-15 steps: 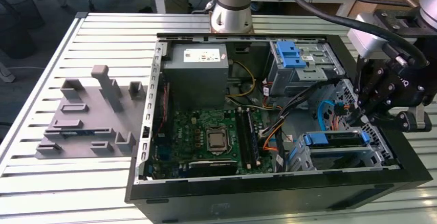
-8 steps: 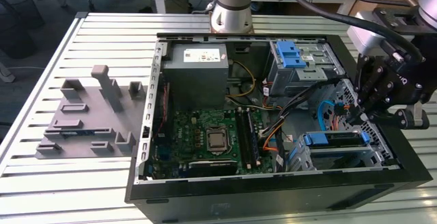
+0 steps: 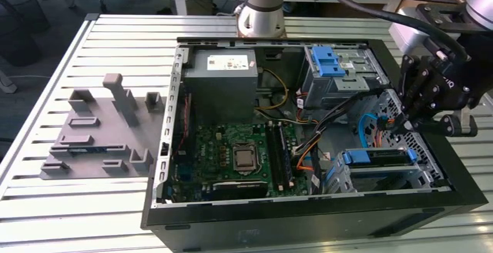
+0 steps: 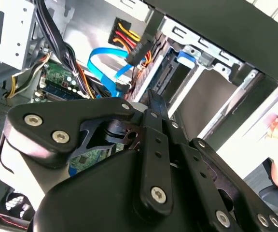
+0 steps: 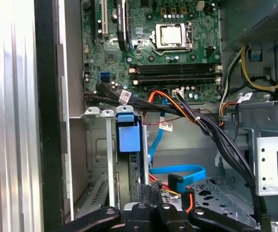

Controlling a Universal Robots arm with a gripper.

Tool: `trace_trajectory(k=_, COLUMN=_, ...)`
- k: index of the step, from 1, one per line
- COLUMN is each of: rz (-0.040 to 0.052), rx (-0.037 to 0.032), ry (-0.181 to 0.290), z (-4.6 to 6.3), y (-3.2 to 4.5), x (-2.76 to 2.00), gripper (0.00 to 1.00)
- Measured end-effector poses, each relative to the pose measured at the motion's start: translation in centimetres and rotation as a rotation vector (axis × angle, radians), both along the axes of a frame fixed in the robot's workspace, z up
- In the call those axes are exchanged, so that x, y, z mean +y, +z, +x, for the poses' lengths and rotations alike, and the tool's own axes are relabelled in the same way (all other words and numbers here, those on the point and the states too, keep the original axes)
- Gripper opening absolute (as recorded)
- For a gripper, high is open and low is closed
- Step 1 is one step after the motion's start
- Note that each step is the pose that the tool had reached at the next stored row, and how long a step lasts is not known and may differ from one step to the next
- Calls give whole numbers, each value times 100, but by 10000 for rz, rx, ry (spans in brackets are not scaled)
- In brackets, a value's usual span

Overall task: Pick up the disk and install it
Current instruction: 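Insert the first disk wire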

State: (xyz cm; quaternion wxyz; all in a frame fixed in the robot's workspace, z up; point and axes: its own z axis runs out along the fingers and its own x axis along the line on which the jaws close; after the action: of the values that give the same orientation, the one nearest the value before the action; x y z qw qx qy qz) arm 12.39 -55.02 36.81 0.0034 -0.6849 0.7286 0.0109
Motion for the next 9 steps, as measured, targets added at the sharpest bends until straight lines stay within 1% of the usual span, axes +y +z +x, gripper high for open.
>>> trace_trajectory(k=6, rz=-16, rx=2, ry=-162, z=68, y=-6, x=36, gripper=11)
trace_trajectory(k=9, rz=-15, rx=8, ry=-195, z=122, y=-10, x=60, gripper=11)
